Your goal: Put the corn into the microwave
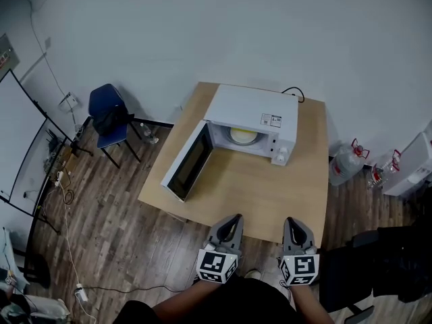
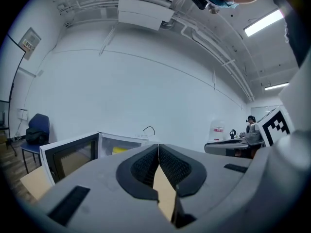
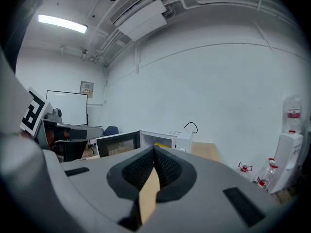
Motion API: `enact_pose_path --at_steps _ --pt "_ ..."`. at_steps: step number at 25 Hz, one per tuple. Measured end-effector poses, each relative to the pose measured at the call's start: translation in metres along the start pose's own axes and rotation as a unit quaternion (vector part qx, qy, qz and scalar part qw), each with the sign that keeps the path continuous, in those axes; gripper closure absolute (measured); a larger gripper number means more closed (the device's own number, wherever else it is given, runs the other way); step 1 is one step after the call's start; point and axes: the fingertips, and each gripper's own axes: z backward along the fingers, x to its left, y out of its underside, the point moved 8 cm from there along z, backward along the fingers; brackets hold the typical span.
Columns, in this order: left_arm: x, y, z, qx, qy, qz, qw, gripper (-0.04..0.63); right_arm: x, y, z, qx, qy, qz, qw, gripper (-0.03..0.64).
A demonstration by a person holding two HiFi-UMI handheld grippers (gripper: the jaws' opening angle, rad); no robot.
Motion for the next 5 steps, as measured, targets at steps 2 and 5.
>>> enact_pose_path --at_steps 2,5 --pt "-0.005 0.000 0.003 -0.003 -0.006 -0.004 1.0000 0.580 -0.002 0.001 0.008 -0.003 -0.001 0.001 1.000 0.557" --pt "-0.014 0.002 0.008 -0.004 -0.013 -0.004 0.9999 0.580 -0.005 0.003 0.020 -0.006 -0.006 0.004 1.000 0.557"
